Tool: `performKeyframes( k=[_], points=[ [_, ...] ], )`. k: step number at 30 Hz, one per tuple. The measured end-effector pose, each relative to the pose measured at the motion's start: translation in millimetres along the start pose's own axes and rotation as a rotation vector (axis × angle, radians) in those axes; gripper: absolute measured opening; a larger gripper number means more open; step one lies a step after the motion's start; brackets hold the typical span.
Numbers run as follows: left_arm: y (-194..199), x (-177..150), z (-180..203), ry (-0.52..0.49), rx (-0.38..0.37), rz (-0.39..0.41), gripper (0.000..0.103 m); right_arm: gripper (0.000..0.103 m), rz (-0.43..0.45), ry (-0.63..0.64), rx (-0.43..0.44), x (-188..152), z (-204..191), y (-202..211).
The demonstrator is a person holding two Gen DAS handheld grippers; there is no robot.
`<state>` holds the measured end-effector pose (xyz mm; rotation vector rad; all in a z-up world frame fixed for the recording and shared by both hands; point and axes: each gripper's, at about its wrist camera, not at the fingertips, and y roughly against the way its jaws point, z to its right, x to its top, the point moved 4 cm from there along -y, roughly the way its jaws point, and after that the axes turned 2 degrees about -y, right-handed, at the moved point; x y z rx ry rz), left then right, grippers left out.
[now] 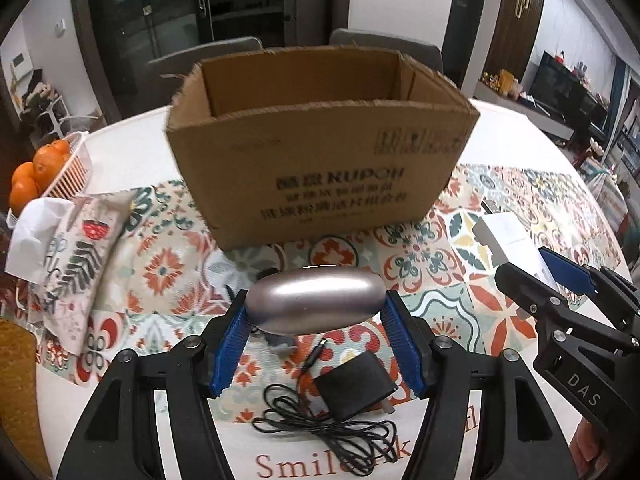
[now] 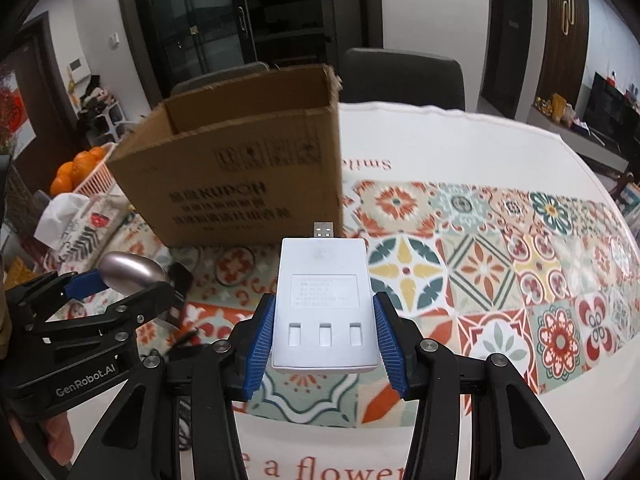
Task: Organize rigid objects
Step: 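Grasp the silver shaver with the left tool while the right tool grasps the white power strip, then carry shaver and power strip over the cardboard box and lower them inside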
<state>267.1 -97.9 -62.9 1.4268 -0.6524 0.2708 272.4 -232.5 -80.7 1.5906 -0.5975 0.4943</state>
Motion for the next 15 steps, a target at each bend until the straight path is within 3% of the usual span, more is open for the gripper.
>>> performKeyframes(
  k=[15],
  points=[
    [42, 20, -31, 0.022, 0.020, 0.103, 0.064, 0.049, 0.109, 0.043, 0.047, 35, -39, 35]
  ],
)
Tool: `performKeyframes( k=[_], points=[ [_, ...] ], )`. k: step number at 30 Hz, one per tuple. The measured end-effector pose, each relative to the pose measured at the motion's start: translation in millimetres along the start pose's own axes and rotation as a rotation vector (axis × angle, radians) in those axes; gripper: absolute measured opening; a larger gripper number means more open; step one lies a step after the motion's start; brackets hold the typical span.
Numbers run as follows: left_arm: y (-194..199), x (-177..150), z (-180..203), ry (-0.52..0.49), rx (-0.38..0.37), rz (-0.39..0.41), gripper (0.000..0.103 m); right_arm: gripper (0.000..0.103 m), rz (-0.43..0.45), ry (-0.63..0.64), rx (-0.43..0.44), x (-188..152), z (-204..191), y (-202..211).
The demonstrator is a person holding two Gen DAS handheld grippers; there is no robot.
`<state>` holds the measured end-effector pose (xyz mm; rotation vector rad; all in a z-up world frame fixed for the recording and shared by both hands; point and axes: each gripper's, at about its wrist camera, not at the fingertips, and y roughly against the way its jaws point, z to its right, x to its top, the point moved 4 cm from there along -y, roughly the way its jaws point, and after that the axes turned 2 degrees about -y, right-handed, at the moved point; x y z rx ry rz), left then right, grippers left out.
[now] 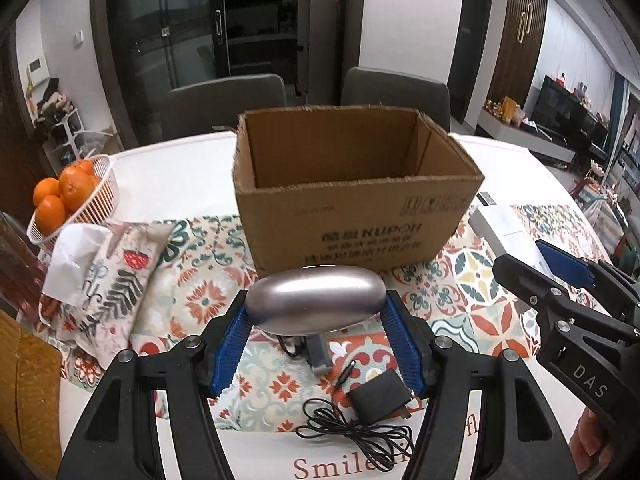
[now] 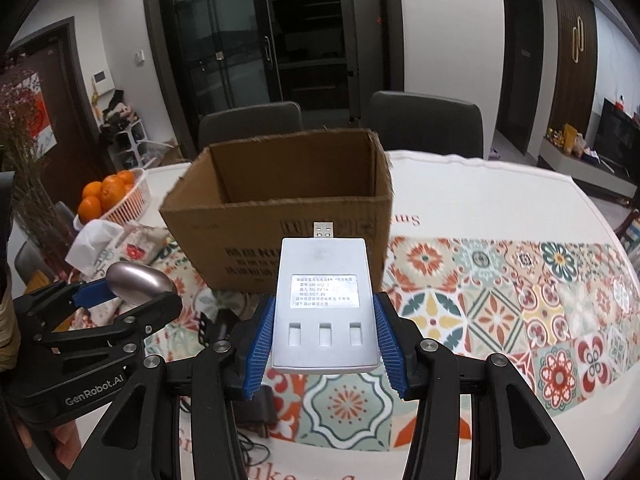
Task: Organize rigid objects
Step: 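Carry shaver and power strip over the cardboard box and lower them inside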
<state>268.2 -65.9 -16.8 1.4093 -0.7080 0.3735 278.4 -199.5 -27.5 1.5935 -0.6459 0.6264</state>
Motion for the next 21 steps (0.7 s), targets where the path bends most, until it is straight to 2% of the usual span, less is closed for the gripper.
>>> performKeyframes(
  k=[11, 21],
  points=[
    [18, 26, -14, 0.007, 0.006, 0.055, 0.064, 0.049, 0.064, 0.029, 0.015, 33, -20, 13],
    [20, 52, -21, -0.018, 0.018, 0.077, 0.064, 0.049, 0.095, 0.042, 0.022, 56, -28, 15]
  ],
)
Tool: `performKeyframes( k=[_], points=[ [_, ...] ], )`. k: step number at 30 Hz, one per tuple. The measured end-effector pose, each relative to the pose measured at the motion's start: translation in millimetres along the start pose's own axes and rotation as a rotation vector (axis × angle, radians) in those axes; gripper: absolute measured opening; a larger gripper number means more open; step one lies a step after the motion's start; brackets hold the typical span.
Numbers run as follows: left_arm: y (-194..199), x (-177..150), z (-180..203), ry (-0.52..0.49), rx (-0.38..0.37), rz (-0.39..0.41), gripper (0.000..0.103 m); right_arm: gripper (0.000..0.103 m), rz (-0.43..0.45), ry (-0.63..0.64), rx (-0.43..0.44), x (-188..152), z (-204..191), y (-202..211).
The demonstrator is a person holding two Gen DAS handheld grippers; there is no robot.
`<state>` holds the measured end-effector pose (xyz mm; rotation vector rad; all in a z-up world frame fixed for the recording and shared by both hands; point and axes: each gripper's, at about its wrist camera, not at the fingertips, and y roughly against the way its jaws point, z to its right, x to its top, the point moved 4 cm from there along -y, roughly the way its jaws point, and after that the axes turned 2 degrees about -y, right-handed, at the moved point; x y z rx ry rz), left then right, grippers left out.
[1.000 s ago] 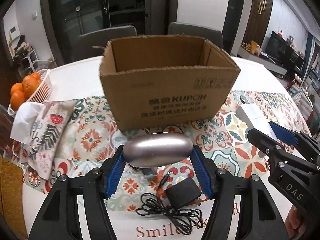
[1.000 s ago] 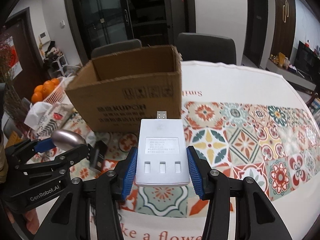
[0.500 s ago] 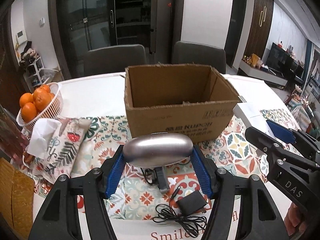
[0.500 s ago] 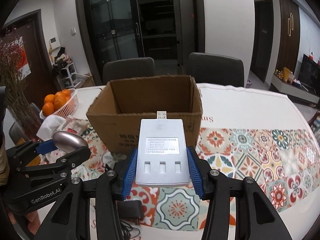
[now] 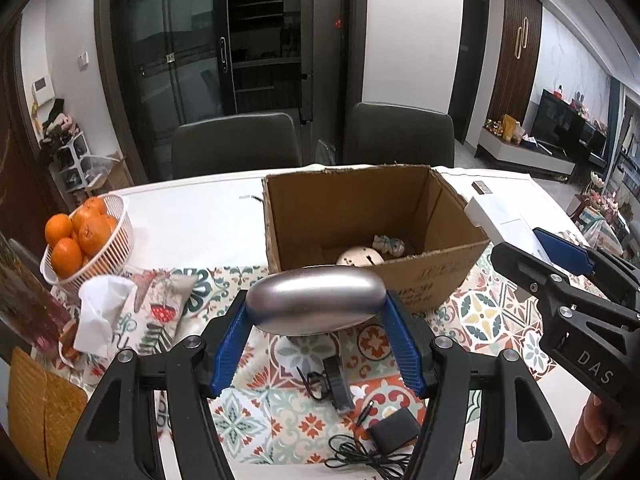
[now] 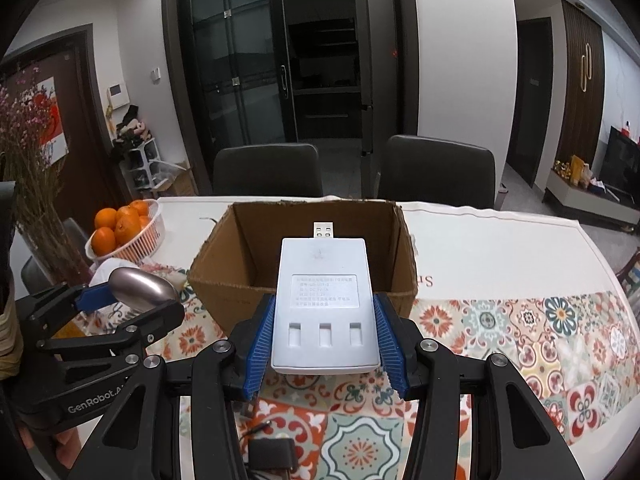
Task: Organize rigid objects
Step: 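Carry shaver and power strip over the cardboard box and lower them inside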
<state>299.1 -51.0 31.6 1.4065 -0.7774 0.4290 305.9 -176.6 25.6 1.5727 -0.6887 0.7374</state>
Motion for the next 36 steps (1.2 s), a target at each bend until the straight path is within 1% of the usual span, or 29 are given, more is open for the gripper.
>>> performKeyframes(
  k=[6, 20, 29, 36],
  points=[
    [-7, 18, -3, -0.027, 0.017, 0.011, 0.064, 0.049, -0.002, -0.001, 0.003, 12, -1, -9],
    [-36, 47, 1, -0.058, 0.013, -0.001, 0.064, 0.049, -0.018, 0.005, -0.019, 36, 9, -33],
    [-66, 57, 0, -0.070, 0.019, -0.035, 0.064, 0.049, -0.042, 0.009, -0.028, 45, 16, -56],
    [-89, 59, -2, -0.086, 0.028, -0.070, 0.064, 0.049, -0.075, 0.013, -0.034, 44, 19, -76]
  ],
)
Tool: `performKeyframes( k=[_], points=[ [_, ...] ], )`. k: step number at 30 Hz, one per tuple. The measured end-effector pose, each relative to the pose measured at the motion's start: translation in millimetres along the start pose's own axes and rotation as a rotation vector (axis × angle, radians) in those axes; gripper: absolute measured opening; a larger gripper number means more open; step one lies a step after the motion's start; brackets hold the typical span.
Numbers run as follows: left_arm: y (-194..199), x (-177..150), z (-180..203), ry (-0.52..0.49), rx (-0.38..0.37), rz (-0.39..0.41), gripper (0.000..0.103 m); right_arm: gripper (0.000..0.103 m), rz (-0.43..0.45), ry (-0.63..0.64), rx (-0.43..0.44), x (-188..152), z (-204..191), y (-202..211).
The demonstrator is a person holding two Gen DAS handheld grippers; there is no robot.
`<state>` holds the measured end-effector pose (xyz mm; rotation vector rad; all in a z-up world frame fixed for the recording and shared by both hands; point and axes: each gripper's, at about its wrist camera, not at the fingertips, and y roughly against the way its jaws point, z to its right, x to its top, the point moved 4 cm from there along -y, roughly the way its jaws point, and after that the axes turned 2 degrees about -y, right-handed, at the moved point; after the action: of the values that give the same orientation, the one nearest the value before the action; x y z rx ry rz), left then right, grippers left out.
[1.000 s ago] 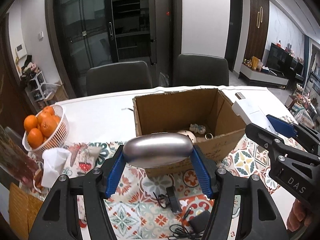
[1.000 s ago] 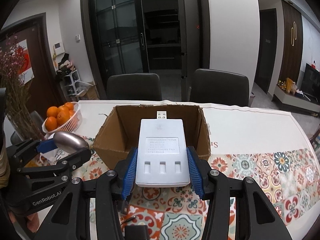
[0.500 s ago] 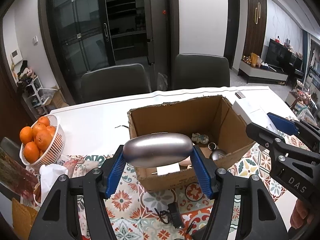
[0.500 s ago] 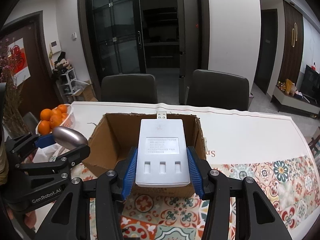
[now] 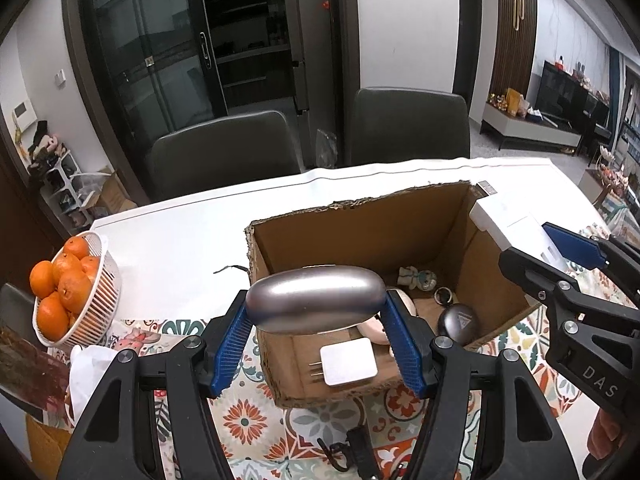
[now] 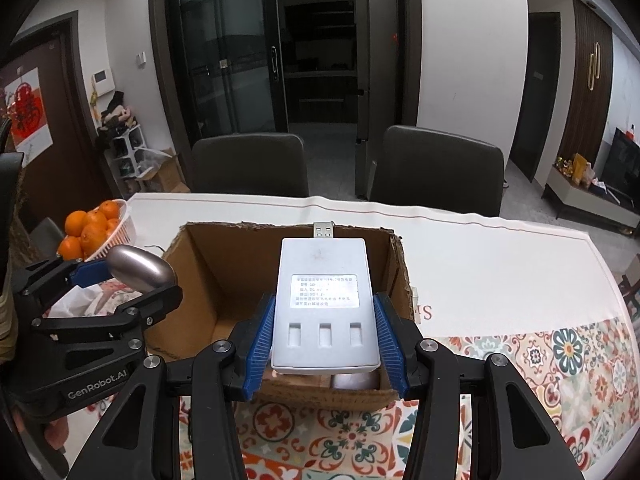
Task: Organize rigid objects
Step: 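Carry shaver and power strip over the cardboard box and lower them inside, then open both tools and withdraw them from the box toward the black adapters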
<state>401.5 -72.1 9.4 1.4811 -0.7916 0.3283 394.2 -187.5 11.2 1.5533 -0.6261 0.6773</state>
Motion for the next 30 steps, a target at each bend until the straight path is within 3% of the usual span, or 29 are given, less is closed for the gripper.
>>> performKeyframes(
  k=[22, 30],
  points=[
    [-36, 0, 5, 0.005, -0.016, -0.073, 0.064, 0.050, -0.074, -0.002, -0.002, -4, 6, -32],
    [-23, -4, 5, 0.004, 0.003, -0.043, 0.069, 0.053, -0.085, -0.024, 0.000, -9, 6, -31]
  ],
)
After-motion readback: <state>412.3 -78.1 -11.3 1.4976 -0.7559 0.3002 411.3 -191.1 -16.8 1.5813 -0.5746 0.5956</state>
